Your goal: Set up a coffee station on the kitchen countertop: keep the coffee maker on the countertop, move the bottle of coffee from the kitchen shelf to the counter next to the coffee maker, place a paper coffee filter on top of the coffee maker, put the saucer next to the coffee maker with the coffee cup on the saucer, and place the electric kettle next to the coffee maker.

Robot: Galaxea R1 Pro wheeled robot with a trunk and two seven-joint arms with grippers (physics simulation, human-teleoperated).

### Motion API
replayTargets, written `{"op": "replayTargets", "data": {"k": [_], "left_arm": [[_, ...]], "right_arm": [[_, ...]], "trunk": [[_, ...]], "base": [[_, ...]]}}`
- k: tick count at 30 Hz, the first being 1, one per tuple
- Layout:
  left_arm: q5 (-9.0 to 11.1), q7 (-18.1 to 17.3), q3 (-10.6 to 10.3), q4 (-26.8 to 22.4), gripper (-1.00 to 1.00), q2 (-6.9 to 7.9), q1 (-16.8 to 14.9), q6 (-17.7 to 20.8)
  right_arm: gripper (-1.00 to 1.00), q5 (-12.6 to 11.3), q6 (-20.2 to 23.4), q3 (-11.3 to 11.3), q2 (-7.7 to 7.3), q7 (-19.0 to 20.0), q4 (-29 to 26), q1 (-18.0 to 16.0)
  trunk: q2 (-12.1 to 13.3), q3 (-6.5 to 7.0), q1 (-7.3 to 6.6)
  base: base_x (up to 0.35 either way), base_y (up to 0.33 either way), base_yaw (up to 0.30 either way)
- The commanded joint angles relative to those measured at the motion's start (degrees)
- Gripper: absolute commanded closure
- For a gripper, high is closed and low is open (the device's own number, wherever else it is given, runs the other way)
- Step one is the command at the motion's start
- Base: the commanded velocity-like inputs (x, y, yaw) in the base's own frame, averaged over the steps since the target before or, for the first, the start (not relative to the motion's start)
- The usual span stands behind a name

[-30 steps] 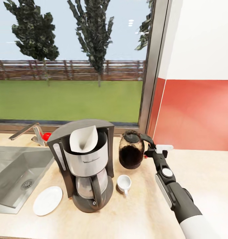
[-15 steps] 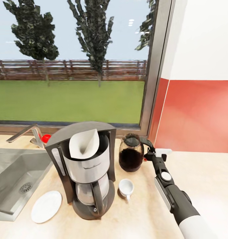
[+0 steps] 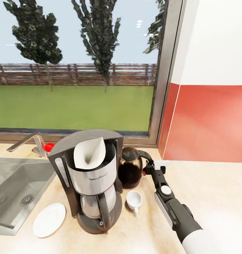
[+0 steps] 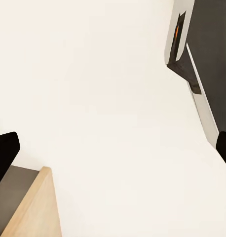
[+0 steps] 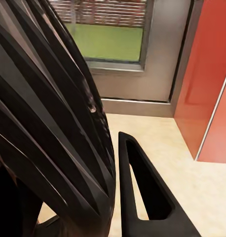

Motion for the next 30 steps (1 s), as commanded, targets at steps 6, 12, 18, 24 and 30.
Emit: {"op": "replayTargets", "data": {"k": [6, 12, 18, 24, 30], "left_arm": [[0.5, 0.0, -0.1, 0.1, -1.0, 0.0, 0.0, -0.2], [0.5, 0.0, -0.1, 0.1, -1.0, 0.0, 0.0, -0.2], [0.5, 0.0, -0.1, 0.1, -1.0, 0.0, 0.0, -0.2], [0.5, 0.0, -0.1, 0.1, -1.0, 0.0, 0.0, -0.2], [0.5, 0.0, -0.1, 0.1, -1.0, 0.0, 0.0, -0.2]], "right_arm": [[1.0, -0.3, -0.2, 0.2, -0.01, -0.2, 0.0, -0.1], [1.0, -0.2, -0.2, 0.2, -0.01, -0.3, 0.0, -0.1], [-1.0, -0.2, -0.2, 0.2, -0.01, -0.3, 0.0, -0.1], [-1.0, -0.2, -0.2, 0.2, -0.01, -0.3, 0.0, -0.1], [-1.0, -0.2, -0.2, 0.2, -0.01, -0.3, 0.1, -0.1]], "trunk": [[-0.1, -0.1, 0.03], [-0.1, -0.1, 0.03], [-0.1, -0.1, 0.03], [-0.1, -0.1, 0.03], [-0.1, -0.1, 0.03]], "base": [[0.0, 0.0, 0.0], [0.0, 0.0, 0.0], [0.0, 0.0, 0.0], [0.0, 0.0, 0.0], [0.0, 0.0, 0.0]]}}
